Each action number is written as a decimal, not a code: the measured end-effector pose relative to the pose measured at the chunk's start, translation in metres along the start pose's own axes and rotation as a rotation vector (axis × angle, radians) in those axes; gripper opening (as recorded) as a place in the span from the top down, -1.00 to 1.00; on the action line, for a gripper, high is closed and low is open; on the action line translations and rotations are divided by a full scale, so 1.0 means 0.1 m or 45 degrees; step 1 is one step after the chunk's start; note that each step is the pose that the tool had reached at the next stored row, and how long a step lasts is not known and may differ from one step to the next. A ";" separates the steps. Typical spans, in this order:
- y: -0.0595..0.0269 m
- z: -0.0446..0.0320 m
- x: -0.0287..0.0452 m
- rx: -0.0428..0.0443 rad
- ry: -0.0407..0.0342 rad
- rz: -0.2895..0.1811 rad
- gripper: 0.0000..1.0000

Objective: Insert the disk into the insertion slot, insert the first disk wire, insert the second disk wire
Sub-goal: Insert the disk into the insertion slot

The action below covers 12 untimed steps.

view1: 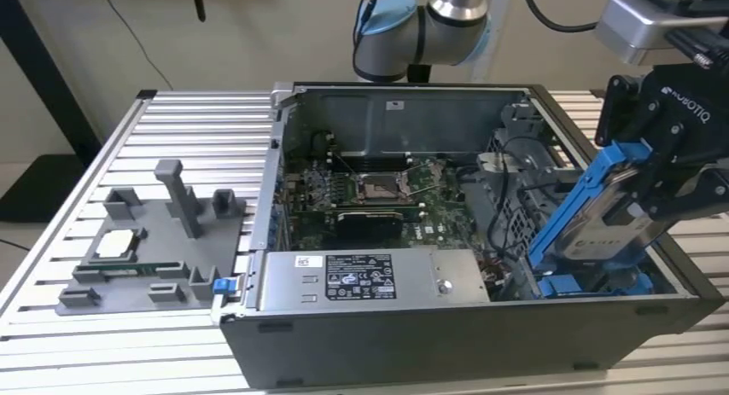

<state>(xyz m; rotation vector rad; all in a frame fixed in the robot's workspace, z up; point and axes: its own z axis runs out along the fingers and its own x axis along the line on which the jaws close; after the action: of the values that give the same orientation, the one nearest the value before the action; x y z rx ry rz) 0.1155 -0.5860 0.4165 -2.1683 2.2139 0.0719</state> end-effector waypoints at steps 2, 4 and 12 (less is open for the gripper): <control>-0.010 0.019 0.001 0.000 -0.0027 0.000 1.00; -0.022 0.039 0.003 0.000 -0.0049 0.000 1.00; -0.042 0.161 0.011 0.000 -0.0074 0.000 1.00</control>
<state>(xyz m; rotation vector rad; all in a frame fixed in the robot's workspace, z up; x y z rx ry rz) 0.1196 -0.5861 0.4004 -2.1653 2.2109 0.0782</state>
